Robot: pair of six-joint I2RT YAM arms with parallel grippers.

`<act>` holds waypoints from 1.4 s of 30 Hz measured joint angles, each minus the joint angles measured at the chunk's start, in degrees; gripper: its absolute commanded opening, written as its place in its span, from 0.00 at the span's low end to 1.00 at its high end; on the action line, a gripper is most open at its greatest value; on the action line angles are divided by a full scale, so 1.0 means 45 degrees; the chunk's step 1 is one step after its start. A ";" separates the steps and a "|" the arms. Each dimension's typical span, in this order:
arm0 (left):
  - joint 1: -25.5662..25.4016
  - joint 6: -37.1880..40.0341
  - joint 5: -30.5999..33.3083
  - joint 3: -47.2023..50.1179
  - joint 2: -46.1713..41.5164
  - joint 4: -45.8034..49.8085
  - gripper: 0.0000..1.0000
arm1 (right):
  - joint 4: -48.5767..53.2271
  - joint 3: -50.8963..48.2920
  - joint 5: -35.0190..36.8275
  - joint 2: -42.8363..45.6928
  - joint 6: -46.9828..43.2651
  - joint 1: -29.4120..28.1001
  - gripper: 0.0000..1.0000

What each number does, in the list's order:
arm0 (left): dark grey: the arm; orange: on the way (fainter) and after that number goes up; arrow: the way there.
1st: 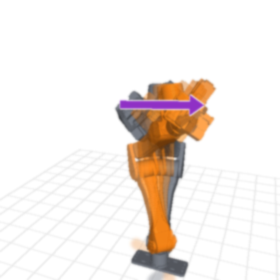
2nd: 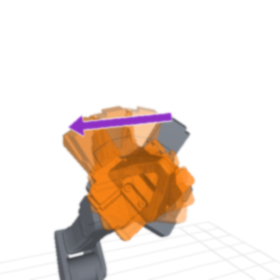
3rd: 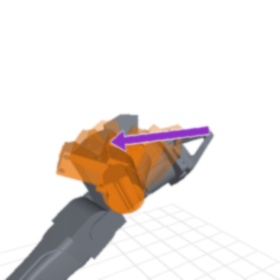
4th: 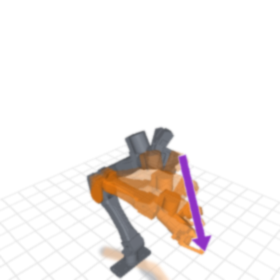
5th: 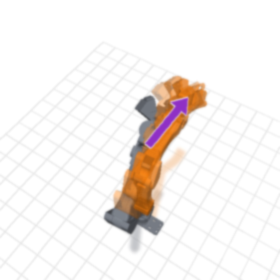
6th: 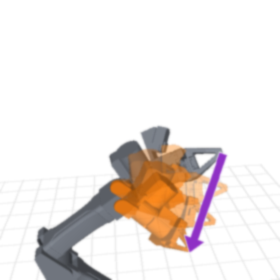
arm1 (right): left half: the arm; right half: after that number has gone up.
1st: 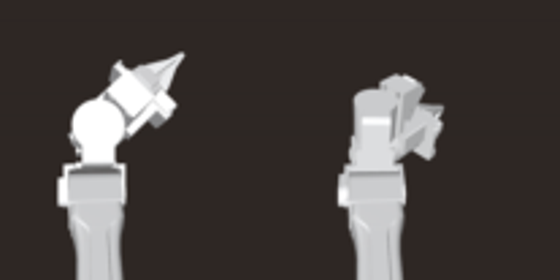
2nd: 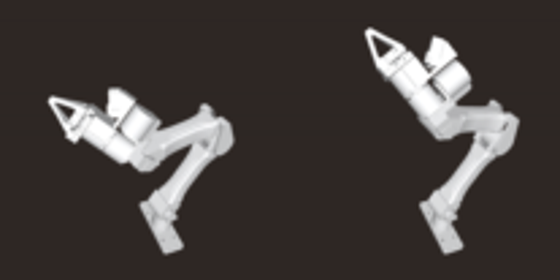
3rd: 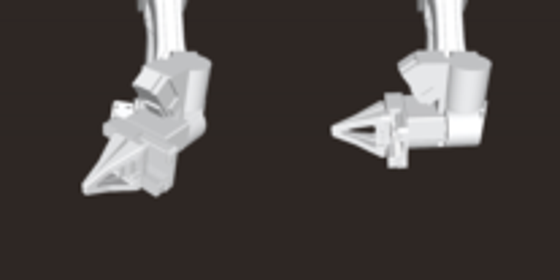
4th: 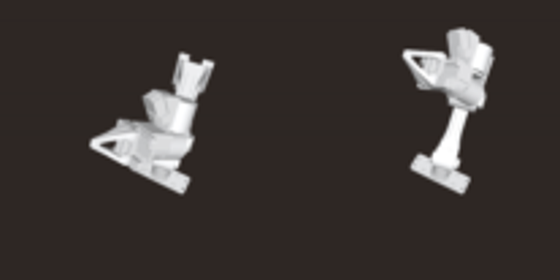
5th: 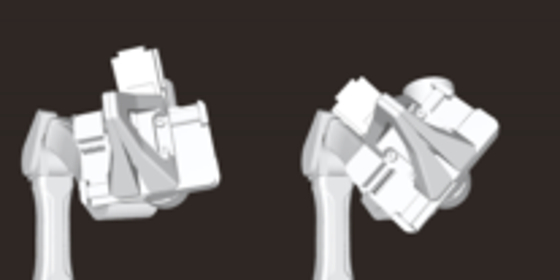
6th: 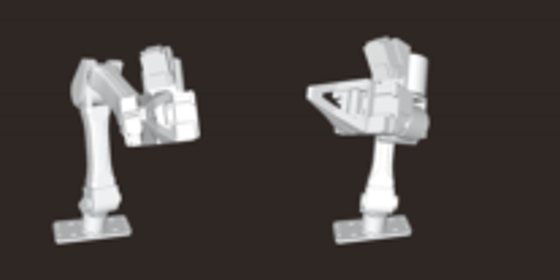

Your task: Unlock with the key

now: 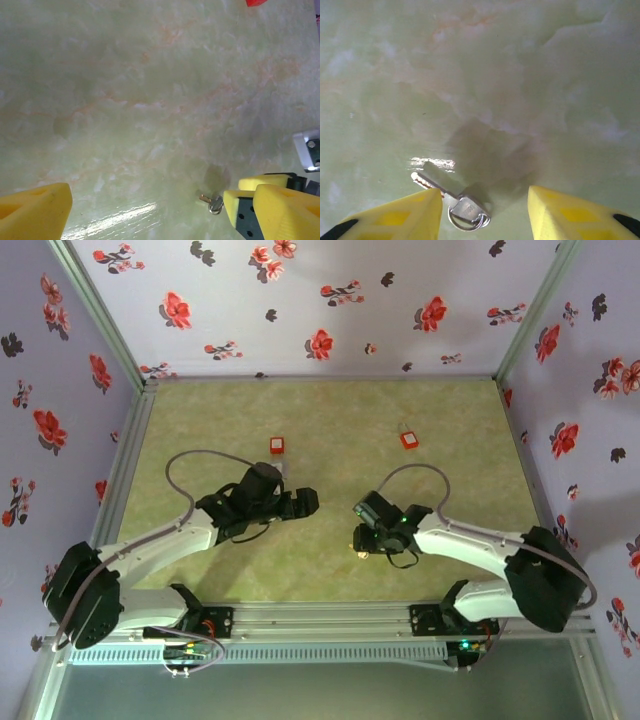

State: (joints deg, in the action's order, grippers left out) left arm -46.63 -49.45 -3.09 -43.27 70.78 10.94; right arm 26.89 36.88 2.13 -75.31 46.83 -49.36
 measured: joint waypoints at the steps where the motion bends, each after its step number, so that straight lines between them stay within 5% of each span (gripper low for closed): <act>1: 0.0000 -0.0078 0.0000 0.0049 0.0000 -0.0068 0.93 | -0.0063 0.0000 0.0049 -0.0136 0.0083 -0.0049 0.44; 26: -0.0092 -0.0617 -0.0005 0.0418 0.0617 -0.0622 0.92 | -0.1020 -0.0559 0.0272 -0.0418 0.0359 -0.1379 0.39; 42: -0.0151 -0.0617 -0.0010 0.0418 0.1190 -0.0748 0.91 | -0.1277 -0.0544 0.0724 -0.0505 0.0345 -0.2244 0.14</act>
State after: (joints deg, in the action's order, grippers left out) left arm -47.31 -52.23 -3.14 -41.39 76.14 7.57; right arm 21.15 34.44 5.39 -77.58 48.38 -59.46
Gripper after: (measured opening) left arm 0.908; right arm 0.171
